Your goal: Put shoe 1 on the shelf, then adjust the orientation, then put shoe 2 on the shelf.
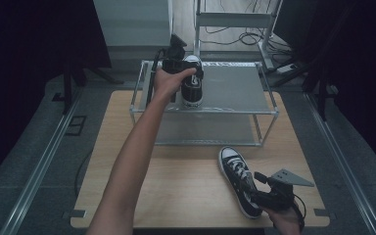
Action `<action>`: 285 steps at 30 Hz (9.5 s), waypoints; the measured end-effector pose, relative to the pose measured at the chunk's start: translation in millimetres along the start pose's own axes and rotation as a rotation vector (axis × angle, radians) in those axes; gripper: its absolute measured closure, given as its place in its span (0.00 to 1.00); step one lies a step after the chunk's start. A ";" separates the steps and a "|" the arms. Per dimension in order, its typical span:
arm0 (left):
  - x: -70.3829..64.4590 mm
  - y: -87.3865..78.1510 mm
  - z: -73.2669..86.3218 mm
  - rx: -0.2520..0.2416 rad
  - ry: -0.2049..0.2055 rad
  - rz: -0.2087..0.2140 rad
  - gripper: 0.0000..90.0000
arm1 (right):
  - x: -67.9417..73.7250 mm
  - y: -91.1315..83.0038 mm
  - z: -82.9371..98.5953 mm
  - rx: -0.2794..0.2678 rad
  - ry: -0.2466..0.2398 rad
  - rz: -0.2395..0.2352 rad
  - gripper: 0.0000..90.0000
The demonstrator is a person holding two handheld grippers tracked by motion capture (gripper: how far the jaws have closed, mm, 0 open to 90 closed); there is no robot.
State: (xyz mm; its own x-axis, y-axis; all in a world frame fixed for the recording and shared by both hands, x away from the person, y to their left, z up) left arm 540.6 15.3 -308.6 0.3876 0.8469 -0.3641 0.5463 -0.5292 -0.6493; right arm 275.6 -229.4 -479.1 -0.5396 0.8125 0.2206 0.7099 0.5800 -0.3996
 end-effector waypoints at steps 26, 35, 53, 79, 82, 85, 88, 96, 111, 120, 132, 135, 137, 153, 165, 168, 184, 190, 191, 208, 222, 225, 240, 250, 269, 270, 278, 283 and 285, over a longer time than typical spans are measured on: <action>2.7 -65.2 100.3 -0.051 0.182 0.183 0.25 | 55.6 -17.2 58.1 0.158 -0.162 -0.120 1.00; 20.2 -67.5 146.9 -0.049 0.227 0.173 0.25 | 24.8 -20.0 69.4 0.192 -0.162 -0.064 1.00; 52.4 -56.5 228.9 -0.010 0.206 0.174 0.25 | -17.3 -32.0 58.6 0.123 -0.137 -0.014 0.76; 67.9 -39.3 287.1 -0.008 0.173 0.143 0.25 | -36.7 18.5 -32.0 0.249 -0.144 -0.063 0.28; 68.6 -34.2 294.0 -0.003 0.162 0.145 0.25 | -39.7 26.2 -30.2 0.301 -0.161 -0.057 0.27; 68.9 -27.3 300.8 0.006 0.158 0.150 0.25 | -42.9 33.4 -25.3 0.360 -0.167 -0.045 0.25; 69.6 -21.7 305.7 0.010 0.147 0.159 0.25 | -44.5 40.9 -18.6 0.425 -0.162 -0.044 0.22; 69.2 -19.6 308.3 0.015 0.145 0.165 0.25 | -47.7 62.5 -11.2 0.566 -0.161 -0.035 0.15; 70.8 -21.6 311.3 0.016 0.128 0.176 0.25 | -46.9 75.3 19.5 0.780 -0.184 -0.027 0.10; 73.4 -23.4 312.1 0.010 0.116 0.179 0.25 | -48.8 76.0 22.8 0.821 -0.188 -0.024 0.15; 77.0 -25.1 312.4 0.002 0.098 0.180 0.25 | -44.1 74.2 16.6 0.803 -0.103 -0.044 0.16; 77.6 -25.5 313.5 0.003 0.092 0.179 0.25 | -37.7 71.9 9.6 0.778 -0.070 -0.081 0.16; 78.0 -25.7 314.0 0.004 0.094 0.177 0.25 | -35.9 71.4 7.7 0.771 -0.066 -0.090 0.16; 85.7 -29.0 322.8 0.000 0.046 0.165 0.26 | 6.9 84.4 -20.5 0.680 -0.039 -0.123 0.16; 87.9 -29.2 324.5 0.004 0.040 0.163 0.26 | 14.0 82.8 -34.0 0.649 -0.038 -0.119 0.16; 87.9 -28.9 324.5 0.003 0.033 0.165 0.26 | 15.0 81.4 -36.7 0.642 -0.029 -0.126 0.16; 89.3 -30.0 324.0 -0.001 0.024 0.169 0.26 | 31.7 65.5 -84.1 0.547 0.016 -0.174 0.16; 89.8 -30.5 323.4 -0.006 0.020 0.172 0.26 | 38.8 58.3 -105.4 0.517 0.037 -0.202 0.16; 89.9 -30.5 323.4 -0.005 0.019 0.173 0.26 | 39.8 57.6 -108.3 0.513 0.041 -0.206 0.16; 91.0 -28.4 324.8 0.003 0.015 0.174 0.26 | 39.0 55.6 -147.5 0.469 0.045 -0.179 0.17; 91.9 -29.3 324.7 0.004 0.011 0.173 0.26 | 33.5 56.9 -168.7 0.440 0.064 -0.165 0.17; 92.0 -29.4 324.6 0.003 0.011 0.174 0.26 | 30.1 58.3 -174.8 0.432 0.087 -0.158 0.17; 91.8 -29.5 324.7 0.004 0.008 0.181 0.26 | 18.3 66.9 -194.9 0.409 0.117 -0.107 0.17; 92.0 -29.3 324.8 0.005 0.007 0.179 0.27 | 8.0 79.5 -212.6 0.390 0.162 -0.066 0.17; 92.7 -30.1 324.8 0.005 0.007 0.186 0.27 | -5.8 111.2 -237.3 0.394 0.217 0.013 0.17; 93.0 -30.2 324.9 0.008 0.009 0.185 0.27 | -6.2 113.4 -239.4 0.394 0.220 0.021 0.17; 92.5 -30.4 325.1 0.007 0.006 0.193 0.27 | -11.8 128.0 -252.7 0.380 0.259 0.060 0.17; 93.0 -30.3 324.9 0.007 0.003 0.191 0.27 | -16.9 135.7 -255.7 0.384 0.284 0.098 0.17; 92.8 -30.7 324.7 0.005 0.001 0.192 0.27 | -17.6 137.1 -256.0 0.385 0.290 0.100 0.17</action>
State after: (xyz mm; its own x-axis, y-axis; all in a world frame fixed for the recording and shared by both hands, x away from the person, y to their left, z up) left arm 318.8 127.3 -539.3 0.4857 0.7300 -0.4809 0.4580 -0.6811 -0.5713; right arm 498.3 -149.1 -310.0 -0.2899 0.8779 0.3811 0.5035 0.4786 -0.7193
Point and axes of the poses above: each handheld gripper's, and its own axes: y roughly forward along the jaws, z roughly out of its underside, x roughly to its left, the point moved 7 cm from there along y, roughly forward along the jaws, and after that the axes turned 6 degrees about -x, right-handed, at the moved point
